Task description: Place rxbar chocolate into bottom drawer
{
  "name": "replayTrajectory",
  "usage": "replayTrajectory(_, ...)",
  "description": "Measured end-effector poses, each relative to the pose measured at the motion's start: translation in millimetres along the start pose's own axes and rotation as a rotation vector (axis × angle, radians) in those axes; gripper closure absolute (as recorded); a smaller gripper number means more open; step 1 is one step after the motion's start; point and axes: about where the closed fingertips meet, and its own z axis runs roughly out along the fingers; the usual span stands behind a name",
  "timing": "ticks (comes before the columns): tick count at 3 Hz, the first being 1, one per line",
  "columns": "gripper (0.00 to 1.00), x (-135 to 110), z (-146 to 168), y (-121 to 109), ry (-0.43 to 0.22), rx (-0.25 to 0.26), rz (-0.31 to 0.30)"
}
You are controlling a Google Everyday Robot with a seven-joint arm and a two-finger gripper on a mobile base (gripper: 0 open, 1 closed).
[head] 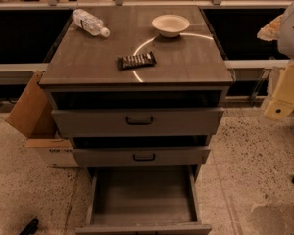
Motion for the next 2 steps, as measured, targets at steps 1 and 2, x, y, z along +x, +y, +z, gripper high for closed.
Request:
replayTrajectory(1,0.00,0.0,0.0,0.0,0.000,0.000,0.000)
replayTrajectory(2,0.00,-11.7,17.9,-17.1,-0.067,-0.019,-0.004)
